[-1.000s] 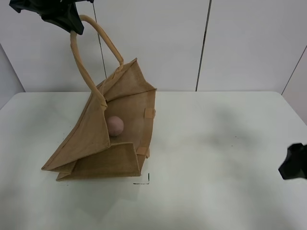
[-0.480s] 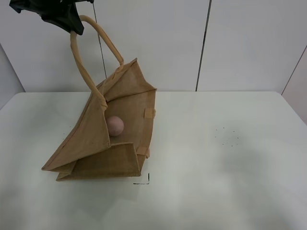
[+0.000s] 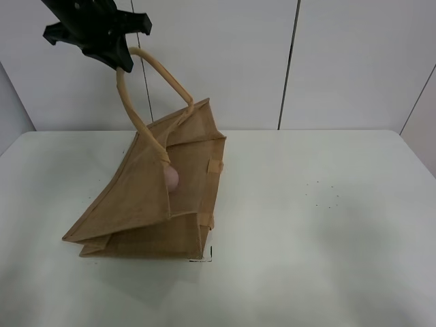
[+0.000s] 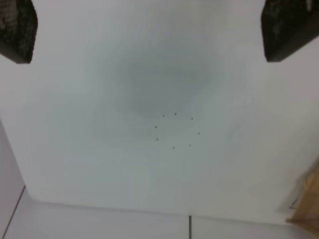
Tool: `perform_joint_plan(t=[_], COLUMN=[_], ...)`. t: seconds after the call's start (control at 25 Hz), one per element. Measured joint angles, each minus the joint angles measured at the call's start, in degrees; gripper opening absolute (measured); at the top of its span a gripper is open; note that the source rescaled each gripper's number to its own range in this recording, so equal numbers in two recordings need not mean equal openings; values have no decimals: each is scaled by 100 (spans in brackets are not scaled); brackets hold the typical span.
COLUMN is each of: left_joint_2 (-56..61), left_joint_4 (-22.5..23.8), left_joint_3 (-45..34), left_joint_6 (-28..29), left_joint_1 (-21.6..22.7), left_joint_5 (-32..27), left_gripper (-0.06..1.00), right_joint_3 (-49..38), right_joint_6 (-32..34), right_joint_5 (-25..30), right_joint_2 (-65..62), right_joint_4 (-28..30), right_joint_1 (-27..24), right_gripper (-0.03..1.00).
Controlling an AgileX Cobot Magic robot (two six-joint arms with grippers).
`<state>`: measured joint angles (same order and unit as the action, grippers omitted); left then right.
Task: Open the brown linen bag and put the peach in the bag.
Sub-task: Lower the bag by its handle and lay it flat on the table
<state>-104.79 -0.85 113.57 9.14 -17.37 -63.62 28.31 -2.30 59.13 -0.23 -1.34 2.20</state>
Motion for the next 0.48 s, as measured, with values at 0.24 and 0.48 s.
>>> perform_joint_plan(t=[0.24, 0.48], left_joint_2=[-725, -1738], left_joint_4=[-301, -973], left_joint_3=[-473, -597], left_joint_6=[-28, -516], left_joint_1=[0, 0], left_joint_5=[412, 617], left_gripper=[0, 1], right_joint_3=[1, 1], right_joint_6=[1, 1], right_joint_5=[0, 0], right_joint_2=[-4, -4], right_joint_4=[4, 4], right_joint_1=[0, 0], right_gripper=[100, 100])
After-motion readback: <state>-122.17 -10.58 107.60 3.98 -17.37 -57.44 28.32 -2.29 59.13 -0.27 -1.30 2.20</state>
